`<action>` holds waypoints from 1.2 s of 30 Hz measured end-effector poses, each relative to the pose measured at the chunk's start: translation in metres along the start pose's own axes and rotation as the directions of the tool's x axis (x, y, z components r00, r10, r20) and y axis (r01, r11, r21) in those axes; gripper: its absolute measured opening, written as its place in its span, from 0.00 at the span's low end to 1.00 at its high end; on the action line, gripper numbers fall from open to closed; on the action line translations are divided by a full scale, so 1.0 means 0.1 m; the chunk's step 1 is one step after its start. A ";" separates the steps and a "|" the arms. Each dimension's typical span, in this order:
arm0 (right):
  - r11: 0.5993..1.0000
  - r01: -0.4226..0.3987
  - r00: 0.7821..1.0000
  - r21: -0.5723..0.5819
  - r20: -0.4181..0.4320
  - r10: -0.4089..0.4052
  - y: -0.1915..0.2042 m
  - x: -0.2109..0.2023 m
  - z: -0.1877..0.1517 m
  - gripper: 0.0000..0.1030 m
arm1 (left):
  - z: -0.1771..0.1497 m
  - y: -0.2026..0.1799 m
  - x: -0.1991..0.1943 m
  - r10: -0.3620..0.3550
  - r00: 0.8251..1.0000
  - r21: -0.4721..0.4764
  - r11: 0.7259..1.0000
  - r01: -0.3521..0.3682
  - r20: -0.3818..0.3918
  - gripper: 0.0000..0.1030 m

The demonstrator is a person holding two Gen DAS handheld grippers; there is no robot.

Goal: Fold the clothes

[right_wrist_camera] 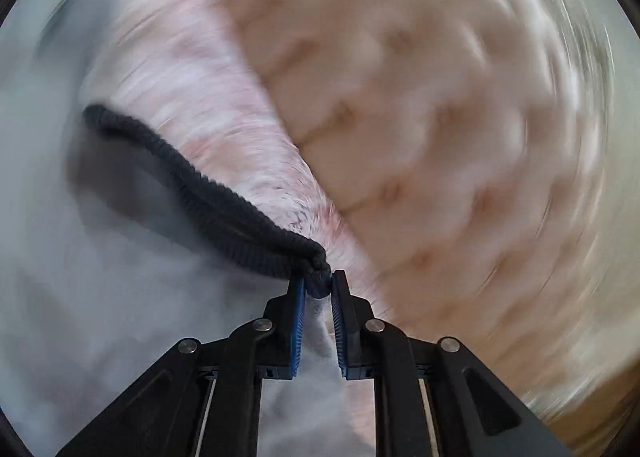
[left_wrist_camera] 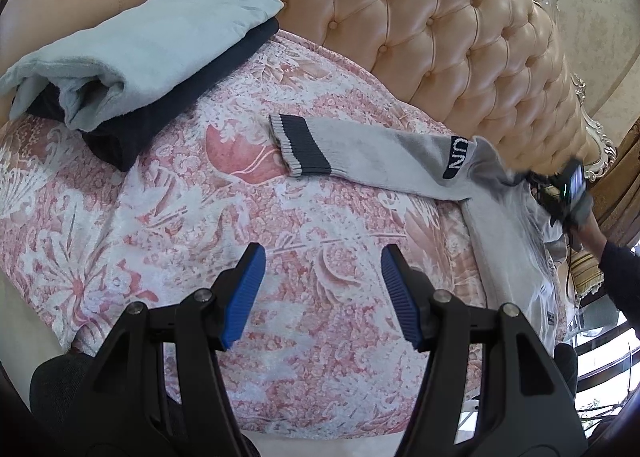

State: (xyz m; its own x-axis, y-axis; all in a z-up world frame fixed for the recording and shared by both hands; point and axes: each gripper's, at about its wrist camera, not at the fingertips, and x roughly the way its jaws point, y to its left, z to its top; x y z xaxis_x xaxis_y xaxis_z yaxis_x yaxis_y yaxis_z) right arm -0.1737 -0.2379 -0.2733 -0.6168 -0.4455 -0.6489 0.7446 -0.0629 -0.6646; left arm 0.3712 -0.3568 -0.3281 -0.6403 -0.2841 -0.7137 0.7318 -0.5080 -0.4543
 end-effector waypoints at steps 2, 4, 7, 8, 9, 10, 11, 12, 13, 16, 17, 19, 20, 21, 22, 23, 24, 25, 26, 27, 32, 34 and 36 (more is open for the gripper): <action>0.973 -0.085 0.993 0.215 -0.057 0.099 -0.28 0.25 0.10 0.07 | 0.00 0.00 0.00 0.003 1.000 -0.001 1.000 -0.003 -0.001 0.61; 0.943 -0.074 0.986 0.324 -0.115 0.117 -0.36 0.53 0.15 0.00 | 0.00 0.02 -0.01 0.005 1.000 -0.005 1.000 -0.005 0.001 0.61; 0.851 -0.007 0.967 0.525 -0.215 0.140 -0.48 0.81 0.06 0.03 | 0.00 0.03 -0.02 0.003 1.000 -0.011 1.000 -0.003 0.004 0.61; 0.797 0.002 0.966 0.604 -0.207 0.154 -0.56 0.78 -0.01 0.04 | 0.00 0.03 -0.02 0.002 1.000 -0.012 1.000 -0.001 0.005 0.61; 0.733 0.008 0.967 0.680 -0.193 0.169 -0.64 0.74 -0.08 0.05 | 0.00 0.03 -0.02 0.000 1.000 -0.012 1.000 0.000 0.006 0.61; 0.697 -0.017 0.970 0.717 -0.159 0.186 -0.70 0.67 -0.10 0.09 | 0.01 0.03 -0.02 -0.003 1.000 -0.012 1.000 0.003 0.007 0.61; 0.662 -0.045 0.972 0.749 -0.121 0.203 -0.76 0.59 -0.12 0.17 | 0.01 0.03 -0.02 -0.007 1.000 -0.011 1.000 0.008 0.008 0.61; 0.625 -0.073 0.973 0.777 -0.083 0.217 -0.82 0.51 -0.14 0.23 | 0.01 0.02 -0.02 -0.011 1.000 -0.010 1.000 0.011 0.010 0.61; 0.602 -0.143 0.966 0.786 -0.022 0.258 -0.81 0.39 -0.14 0.35 | 0.01 0.02 -0.03 -0.015 1.000 -0.010 1.000 0.016 0.013 0.61; 0.538 -0.310 0.928 0.784 0.126 0.352 -0.74 0.05 -0.15 0.52 | 0.01 0.04 -0.07 -0.029 0.999 -0.018 0.999 0.029 0.031 0.61; 0.503 -0.334 0.919 0.797 0.156 0.363 -0.68 -0.15 -0.22 0.56 | 0.01 0.05 -0.08 -0.033 0.999 -0.022 0.999 0.034 0.038 0.61; 0.420 -0.337 0.909 0.843 0.174 0.380 -0.56 -0.44 -0.44 0.63 | 0.01 0.05 -0.10 -0.040 0.998 -0.022 0.999 0.041 0.048 0.62; 0.373 -0.313 0.908 0.873 0.159 0.389 -0.47 -0.62 -0.62 0.68 | 0.01 0.04 -0.10 -0.043 0.998 -0.020 0.999 0.044 0.052 0.62; 0.326 -0.285 0.906 0.902 0.142 0.398 -0.37 -0.79 -0.80 0.69 | 0.01 0.03 -0.11 -0.044 0.998 -0.015 0.999 0.045 0.054 0.62; 0.286 -0.265 0.900 0.921 0.130 0.416 -0.24 -0.98 -0.98 0.69 | 0.01 0.02 -0.11 -0.046 0.997 -0.008 0.999 0.047 0.054 0.62; 0.260 -0.249 0.895 0.933 0.119 0.429 -0.06 -1.22 -1.21 0.69 | 0.01 0.00 -0.11 -0.048 0.998 0.004 0.999 0.048 0.052 0.62; 0.260 -0.242 0.894 0.935 0.110 0.434 0.06 -1.35 -1.32 0.69 | 0.00 -0.03 -0.11 -0.050 0.998 0.016 0.999 0.049 0.050 0.62; 0.273 -0.234 0.891 0.933 0.094 0.444 0.20 -1.53 -1.45 0.69 | -0.01 -0.05 -0.10 -0.051 0.998 0.028 0.998 0.050 0.048 0.62; 0.261 -0.227 0.885 0.938 0.087 0.458 0.32 -1.69 -1.59 0.69 | -0.02 -0.10 -0.10 -0.045 0.998 0.053 0.998 0.043 0.042 0.62; 0.247 -0.221 0.878 0.943 0.081 0.472 0.44 -1.85 -1.73 0.69 | -0.04 -0.20 -0.10 -0.027 0.999 0.096 0.995 0.024 0.033 0.62; 0.172 -0.172 0.848 0.970 0.058 0.526 0.84 -2.34 -2.25 0.69 | -0.39 -1.00 -0.10 -0.054 0.998 0.353 0.934 0.063 -0.036 0.62; 0.189 -0.153 0.843 0.970 0.028 0.536 0.94 -2.46 -2.36 0.69 | -0.70 -1.50 -0.05 -0.054 0.996 0.491 0.867 0.081 -0.069 0.62; 0.223 -0.130 0.859 0.966 -0.002 0.512 0.95 -2.53 -2.37 0.69 | -1.04 -1.96 0.01 -0.070 0.993 0.610 0.785 0.114 -0.095 0.62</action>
State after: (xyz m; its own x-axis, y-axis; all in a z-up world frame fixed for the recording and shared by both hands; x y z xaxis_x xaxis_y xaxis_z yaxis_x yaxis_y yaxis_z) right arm -0.0077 0.0804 -0.2603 -0.1498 -0.4128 -0.8984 0.4925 -0.8191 0.2942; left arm 0.2518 -0.1725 -0.2952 -0.6650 -0.1689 -0.7275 0.3588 -0.9266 -0.1128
